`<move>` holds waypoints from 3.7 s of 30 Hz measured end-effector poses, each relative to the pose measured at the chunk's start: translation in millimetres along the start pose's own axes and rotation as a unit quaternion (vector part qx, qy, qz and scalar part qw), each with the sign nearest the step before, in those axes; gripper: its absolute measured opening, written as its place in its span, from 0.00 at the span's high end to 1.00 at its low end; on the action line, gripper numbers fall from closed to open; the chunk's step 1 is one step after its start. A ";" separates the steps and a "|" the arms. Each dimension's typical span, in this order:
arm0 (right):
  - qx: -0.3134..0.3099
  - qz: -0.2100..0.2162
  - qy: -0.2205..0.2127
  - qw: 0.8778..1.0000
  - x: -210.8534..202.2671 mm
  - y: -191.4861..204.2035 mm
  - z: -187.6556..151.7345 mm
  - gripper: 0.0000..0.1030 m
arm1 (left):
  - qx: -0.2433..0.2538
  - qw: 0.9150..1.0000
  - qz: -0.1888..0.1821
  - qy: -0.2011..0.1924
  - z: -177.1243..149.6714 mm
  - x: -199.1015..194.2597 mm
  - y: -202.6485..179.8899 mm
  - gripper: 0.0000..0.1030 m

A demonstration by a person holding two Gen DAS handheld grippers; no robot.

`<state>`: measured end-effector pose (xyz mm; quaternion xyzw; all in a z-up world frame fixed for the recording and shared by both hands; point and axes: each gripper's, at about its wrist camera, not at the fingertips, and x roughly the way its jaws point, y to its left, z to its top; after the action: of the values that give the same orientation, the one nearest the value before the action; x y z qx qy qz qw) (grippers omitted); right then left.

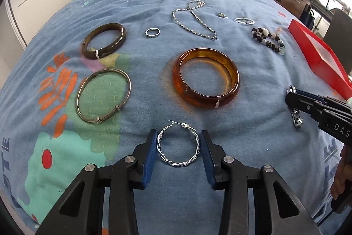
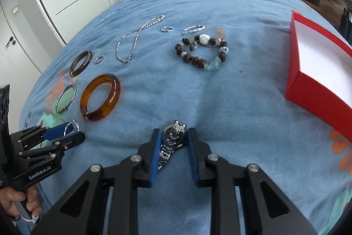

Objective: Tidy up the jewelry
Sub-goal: 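Grasp the twisted silver hoop with the left tool while the right tool grasps the silver watch, then carry the hoop and watch into the red box and open both tools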

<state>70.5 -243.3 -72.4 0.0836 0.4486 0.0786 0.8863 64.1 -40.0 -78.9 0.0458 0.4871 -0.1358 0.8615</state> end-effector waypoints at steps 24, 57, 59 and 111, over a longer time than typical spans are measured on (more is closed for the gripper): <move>0.033 -0.069 -0.096 0.992 -131.3 -93.5 35.0 0.78 | 0.095 0.981 -0.157 -0.062 99.5 -52.3 -141.9 0.63; 0.020 -0.122 -0.017 0.992 -58.1 -250.4 60.5 0.77 | 0.201 0.963 -0.177 0.001 141.5 72.2 -301.0 0.64; 0.009 -0.123 -0.012 0.992 -57.4 -248.8 59.0 0.77 | 0.204 0.963 -0.177 0.007 137.5 72.0 -300.3 0.64; -0.074 -0.109 0.029 0.991 -60.4 -223.3 53.0 0.61 | 0.151 0.977 -0.150 0.012 87.6 34.7 -276.7 0.59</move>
<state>92.4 -477.8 -43.1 -0.0341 0.4736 0.0171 0.8799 76.4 -330.4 -48.0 0.1036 0.4726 -0.3354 0.8083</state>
